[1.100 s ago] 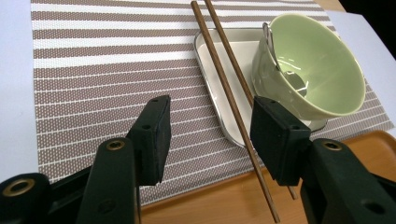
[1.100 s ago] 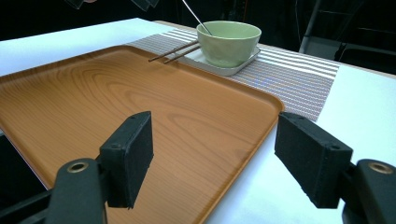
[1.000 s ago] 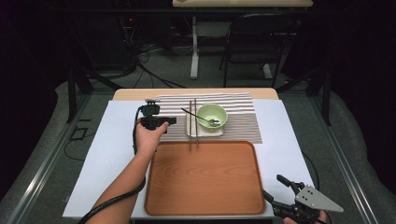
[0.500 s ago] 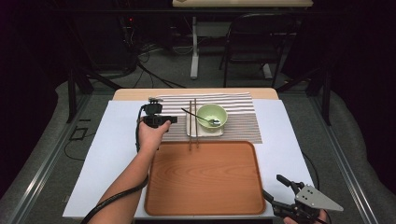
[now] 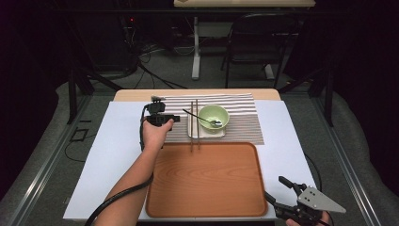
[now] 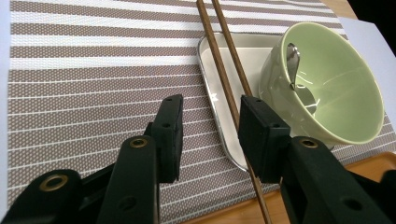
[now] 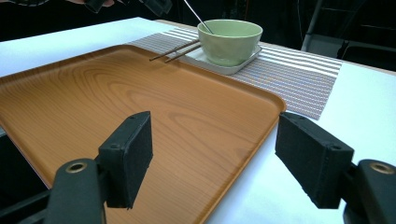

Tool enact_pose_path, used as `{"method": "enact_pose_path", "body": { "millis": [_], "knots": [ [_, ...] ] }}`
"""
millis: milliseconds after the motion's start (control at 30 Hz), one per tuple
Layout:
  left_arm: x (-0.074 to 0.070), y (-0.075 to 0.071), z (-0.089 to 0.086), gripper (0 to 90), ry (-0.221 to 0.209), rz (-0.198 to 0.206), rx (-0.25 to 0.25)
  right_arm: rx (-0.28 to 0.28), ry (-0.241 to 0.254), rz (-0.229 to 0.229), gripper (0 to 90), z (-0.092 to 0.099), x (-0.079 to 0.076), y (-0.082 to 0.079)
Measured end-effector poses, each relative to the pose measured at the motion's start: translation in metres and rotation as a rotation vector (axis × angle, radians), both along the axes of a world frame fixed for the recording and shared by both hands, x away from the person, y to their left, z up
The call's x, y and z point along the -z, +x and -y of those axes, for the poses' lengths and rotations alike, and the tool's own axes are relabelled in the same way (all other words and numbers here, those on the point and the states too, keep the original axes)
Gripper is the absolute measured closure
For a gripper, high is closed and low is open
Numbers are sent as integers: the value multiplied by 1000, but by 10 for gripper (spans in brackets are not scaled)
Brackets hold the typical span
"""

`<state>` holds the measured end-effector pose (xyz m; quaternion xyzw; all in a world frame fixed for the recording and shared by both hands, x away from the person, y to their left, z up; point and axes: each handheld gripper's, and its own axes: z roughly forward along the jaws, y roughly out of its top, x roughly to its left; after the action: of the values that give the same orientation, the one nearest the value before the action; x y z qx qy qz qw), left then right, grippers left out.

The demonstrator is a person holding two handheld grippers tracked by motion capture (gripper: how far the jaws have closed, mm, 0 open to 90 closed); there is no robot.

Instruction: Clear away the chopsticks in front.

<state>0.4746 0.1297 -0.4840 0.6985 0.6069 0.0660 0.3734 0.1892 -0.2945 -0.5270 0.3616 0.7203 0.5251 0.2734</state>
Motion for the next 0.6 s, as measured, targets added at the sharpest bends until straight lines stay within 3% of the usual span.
{"method": "enact_pose_path", "body": {
  "millis": [600],
  "knots": [
    [15, 15, 23, 692, -9, -9, 46, 0, -6, 2, 272, 0, 0, 0]
  ]
}}
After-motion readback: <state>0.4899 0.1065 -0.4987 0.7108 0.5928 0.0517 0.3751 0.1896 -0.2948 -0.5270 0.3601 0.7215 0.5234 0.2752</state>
